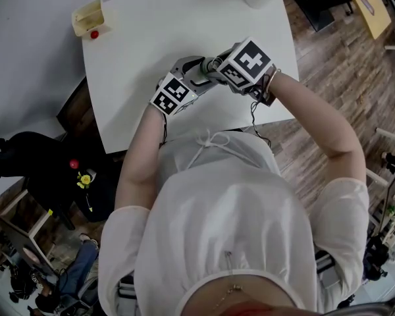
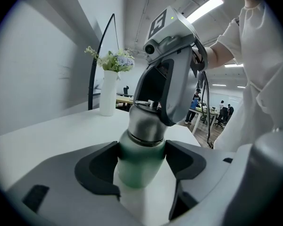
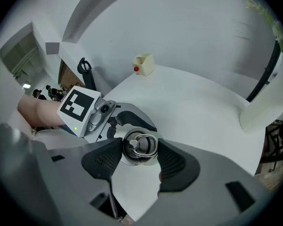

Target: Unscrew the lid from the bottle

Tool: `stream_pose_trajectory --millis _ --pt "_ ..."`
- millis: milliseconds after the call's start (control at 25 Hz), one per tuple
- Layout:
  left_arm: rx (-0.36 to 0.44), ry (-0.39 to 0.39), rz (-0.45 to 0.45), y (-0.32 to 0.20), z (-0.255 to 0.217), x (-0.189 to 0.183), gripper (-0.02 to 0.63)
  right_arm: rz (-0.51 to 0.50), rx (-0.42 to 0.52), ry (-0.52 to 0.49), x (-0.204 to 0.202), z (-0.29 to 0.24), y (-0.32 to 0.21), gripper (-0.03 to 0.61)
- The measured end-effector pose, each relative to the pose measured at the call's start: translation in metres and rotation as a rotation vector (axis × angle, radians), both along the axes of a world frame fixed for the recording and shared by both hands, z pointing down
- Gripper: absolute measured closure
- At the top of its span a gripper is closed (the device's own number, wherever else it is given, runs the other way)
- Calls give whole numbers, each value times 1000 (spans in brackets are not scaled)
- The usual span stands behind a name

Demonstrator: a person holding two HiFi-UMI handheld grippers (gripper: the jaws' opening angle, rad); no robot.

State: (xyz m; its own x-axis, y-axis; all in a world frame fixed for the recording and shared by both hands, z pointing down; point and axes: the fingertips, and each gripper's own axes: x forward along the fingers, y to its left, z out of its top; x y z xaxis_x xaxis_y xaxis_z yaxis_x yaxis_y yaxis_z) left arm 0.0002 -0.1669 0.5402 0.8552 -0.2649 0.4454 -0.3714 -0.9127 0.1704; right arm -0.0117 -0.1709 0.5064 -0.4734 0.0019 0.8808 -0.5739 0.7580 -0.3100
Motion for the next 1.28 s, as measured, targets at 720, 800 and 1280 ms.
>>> stream_pose_trajectory --millis 720,800,1280 --pt "3 9 -4 -1 6 -2 281 -726 15 134 -7 5 6 334" --pt "4 10 -6 -1 7 -2 281 -834 20 152 -8 4 8 334" --pt "-13 15 -4 -1 5 -2 281 -1006 85 148 -10 2 8 329"
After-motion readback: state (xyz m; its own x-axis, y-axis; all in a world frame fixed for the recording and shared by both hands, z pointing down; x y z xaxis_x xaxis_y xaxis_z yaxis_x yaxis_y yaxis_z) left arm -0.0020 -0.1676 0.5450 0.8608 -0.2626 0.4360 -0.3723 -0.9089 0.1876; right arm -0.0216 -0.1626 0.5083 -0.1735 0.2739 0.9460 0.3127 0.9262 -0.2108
